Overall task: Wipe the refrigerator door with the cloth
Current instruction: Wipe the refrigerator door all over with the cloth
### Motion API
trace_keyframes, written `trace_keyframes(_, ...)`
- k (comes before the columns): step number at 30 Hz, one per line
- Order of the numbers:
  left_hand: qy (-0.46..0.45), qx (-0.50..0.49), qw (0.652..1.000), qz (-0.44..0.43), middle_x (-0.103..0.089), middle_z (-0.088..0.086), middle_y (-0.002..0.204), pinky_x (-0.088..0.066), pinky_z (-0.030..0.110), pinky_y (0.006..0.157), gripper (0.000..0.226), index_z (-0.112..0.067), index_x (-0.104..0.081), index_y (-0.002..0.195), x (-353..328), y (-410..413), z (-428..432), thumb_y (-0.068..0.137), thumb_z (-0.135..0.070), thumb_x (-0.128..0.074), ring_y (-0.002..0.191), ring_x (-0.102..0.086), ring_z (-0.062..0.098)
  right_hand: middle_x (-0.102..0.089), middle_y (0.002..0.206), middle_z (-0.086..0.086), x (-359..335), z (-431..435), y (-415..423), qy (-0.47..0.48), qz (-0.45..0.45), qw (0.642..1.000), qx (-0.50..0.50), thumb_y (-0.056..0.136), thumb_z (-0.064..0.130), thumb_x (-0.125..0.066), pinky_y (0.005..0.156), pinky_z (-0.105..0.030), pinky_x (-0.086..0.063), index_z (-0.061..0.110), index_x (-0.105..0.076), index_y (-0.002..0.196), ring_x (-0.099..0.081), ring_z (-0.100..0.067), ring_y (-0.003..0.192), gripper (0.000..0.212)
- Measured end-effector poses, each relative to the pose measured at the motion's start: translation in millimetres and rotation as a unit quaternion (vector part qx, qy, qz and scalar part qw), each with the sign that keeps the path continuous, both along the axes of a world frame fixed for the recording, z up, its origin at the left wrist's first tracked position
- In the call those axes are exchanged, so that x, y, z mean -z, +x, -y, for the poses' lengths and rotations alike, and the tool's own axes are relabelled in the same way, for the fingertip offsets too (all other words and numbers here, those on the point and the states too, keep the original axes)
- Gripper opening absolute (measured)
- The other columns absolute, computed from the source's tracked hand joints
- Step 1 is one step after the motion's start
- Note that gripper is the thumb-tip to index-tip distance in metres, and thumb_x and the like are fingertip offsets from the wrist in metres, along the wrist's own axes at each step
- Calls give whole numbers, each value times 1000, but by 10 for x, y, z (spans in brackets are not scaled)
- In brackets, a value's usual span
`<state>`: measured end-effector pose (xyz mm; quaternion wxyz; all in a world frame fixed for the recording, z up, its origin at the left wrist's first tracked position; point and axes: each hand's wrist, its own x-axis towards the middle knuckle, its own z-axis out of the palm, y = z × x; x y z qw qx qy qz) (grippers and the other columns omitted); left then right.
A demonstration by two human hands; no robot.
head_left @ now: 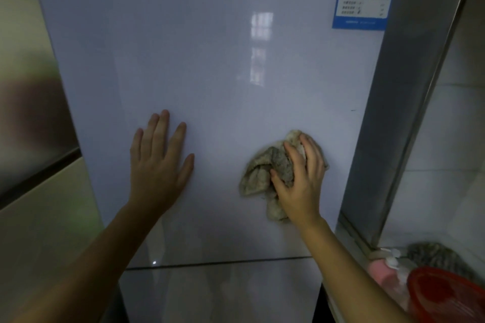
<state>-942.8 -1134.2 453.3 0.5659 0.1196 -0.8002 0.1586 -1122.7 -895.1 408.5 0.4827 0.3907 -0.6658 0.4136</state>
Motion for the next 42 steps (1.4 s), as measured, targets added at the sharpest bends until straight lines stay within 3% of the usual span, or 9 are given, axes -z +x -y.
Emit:
trace_keyframes(3, 0, 7, 1000, 0, -28, 23, 163, -24, 58, 121, 62, -9, -40, 152, -10, -16, 12, 99, -39, -52, 152, -27, 40, -39, 157, -17, -189, 23, -19, -18, 8, 1000, 3, 98, 37, -65, 125, -55, -26, 15, -51, 146, -35, -36, 149, 55)
trace_keyframes(8, -6, 10, 1000, -20, -29, 23, 163, -23, 57, 122, 60, -10, -44, 151, -26, -72, -8, 99, -39, -52, 152, -28, 40, -40, 157, -16, -909, -41, -118, -56, -15, 998, 13, 97, 32, -67, 126, -48, -25, 13, -53, 146, -34, -32, 148, 55)
trace_keyframes(12, -2, 12, 999, -30, -29, 23, 163, -22, 57, 122, 60, -9, -44, 151, -6, -109, -34, 99, -39, -51, 151, -28, 41, -42, 157, -15, -1307, -241, -301, -104, -1, 993, 50, 97, 32, -66, 121, -55, -31, 15, -52, 147, -37, -31, 147, 55)
trace_keyframes(17, -3, 9, 999, -36, -29, 23, 163, -22, 58, 123, 60, -9, -43, 151, 16, -127, -35, 99, -38, -52, 152, -27, 40, -39, 158, -14, -967, -408, -374, -121, 30, 990, 67, 99, 32, -64, 123, -52, -30, 15, -50, 149, -36, -31, 148, 55)
trace_keyframes(22, -1, 11, 999, -44, -29, 23, 163, -22, 57, 123, 60, -9, -43, 151, 17, -137, -46, 99, -38, -50, 152, -28, 40, -36, 160, -13, -280, -513, -293, -120, 89, 987, 63, 99, 36, -58, 119, -61, -33, 18, -45, 150, -33, -32, 148, 56)
trace_keyframes(26, 6, 14, 999, -36, -28, 22, 164, -21, 57, 123, 60, -8, -43, 151, 7, -127, -50, 99, -39, -48, 152, -26, 39, -34, 161, -12, -220, -482, -261, -105, 92, 989, 54, 99, 37, -58, 122, -58, -31, 18, -45, 150, -32, -32, 150, 56)
trace_keyframes(32, 2, 27, 999, -20, -31, 20, 163, -23, 55, 121, 59, -8, -45, 149, -46, -5, 0, 98, -38, -49, 151, -29, 37, -38, 158, -15, -686, -247, -195, -65, 25, 997, 46, 98, 37, -60, 128, -31, -15, 13, -52, 147, -33, -31, 149, 55)
trace_keyframes(42, 42, -15, 998, -39, -29, 23, 163, -22, 56, 120, 62, -8, -42, 150, -283, 350, 345, 99, -42, -45, 150, -28, 42, -49, 153, -20, -1484, 343, -5, 53, -169, 984, 16, 92, 39, -70, 122, -48, -30, 11, -60, 142, -43, -38, 143, 58)
